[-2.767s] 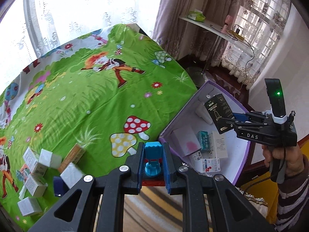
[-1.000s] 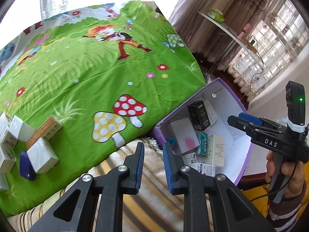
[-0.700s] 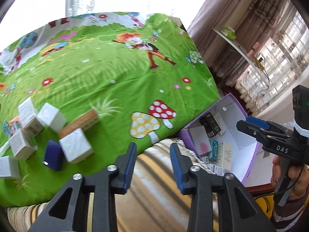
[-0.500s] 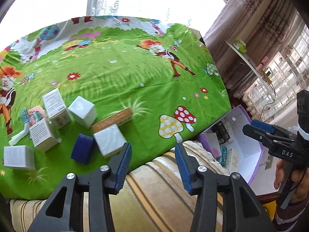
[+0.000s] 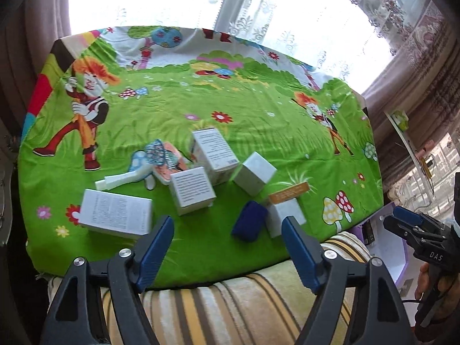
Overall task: Organize rigid objects
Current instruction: 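Move both open tools back to the pile of boxes, then grasp the white cube box with the right tool while the left tool grasps the large text-printed box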
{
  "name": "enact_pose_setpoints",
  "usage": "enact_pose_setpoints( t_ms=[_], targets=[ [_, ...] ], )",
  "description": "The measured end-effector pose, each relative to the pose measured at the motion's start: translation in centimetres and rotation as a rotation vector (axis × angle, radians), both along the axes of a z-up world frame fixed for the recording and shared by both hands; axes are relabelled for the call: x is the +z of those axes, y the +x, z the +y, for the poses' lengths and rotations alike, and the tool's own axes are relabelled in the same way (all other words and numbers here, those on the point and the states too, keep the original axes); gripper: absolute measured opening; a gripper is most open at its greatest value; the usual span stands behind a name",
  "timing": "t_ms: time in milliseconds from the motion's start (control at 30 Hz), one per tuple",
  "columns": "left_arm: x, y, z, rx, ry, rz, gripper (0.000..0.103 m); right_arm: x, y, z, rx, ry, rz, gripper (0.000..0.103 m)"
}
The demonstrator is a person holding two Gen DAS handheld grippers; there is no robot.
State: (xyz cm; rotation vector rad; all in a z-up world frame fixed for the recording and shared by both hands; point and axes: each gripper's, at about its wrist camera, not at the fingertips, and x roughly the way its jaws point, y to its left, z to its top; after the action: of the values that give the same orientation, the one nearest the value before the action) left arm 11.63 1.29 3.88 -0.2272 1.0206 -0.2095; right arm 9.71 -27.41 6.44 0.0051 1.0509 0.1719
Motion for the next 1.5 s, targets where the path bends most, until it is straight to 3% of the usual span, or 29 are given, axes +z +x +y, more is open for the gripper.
enact_pose_setpoints(
  t_ms=[333,433,933,1500],
  targets=[
    [-1.0,0.4,6.7,0.181,-0.007,0.018,0.091,-2.0,2.4,6.0,0.111,0.033,0.069,0.078],
    [-1.8,0.5,7.4,0.202,-0.003,0.038,0.1,-3.4,2.9,7.4,0.125,0.046,0.104,0.078],
    [-4.9,1.6,6.1,0.125,0.155,0.075,0.103,-8.0,4.3,10.2,0.161,0.012,0.181,0.078],
    [-6.4,2.8,6.3,0.115,0.23,0.097,0.103,-9.7,5.8,11.1,0.167,-0.031,0.204,0.078]
  ],
)
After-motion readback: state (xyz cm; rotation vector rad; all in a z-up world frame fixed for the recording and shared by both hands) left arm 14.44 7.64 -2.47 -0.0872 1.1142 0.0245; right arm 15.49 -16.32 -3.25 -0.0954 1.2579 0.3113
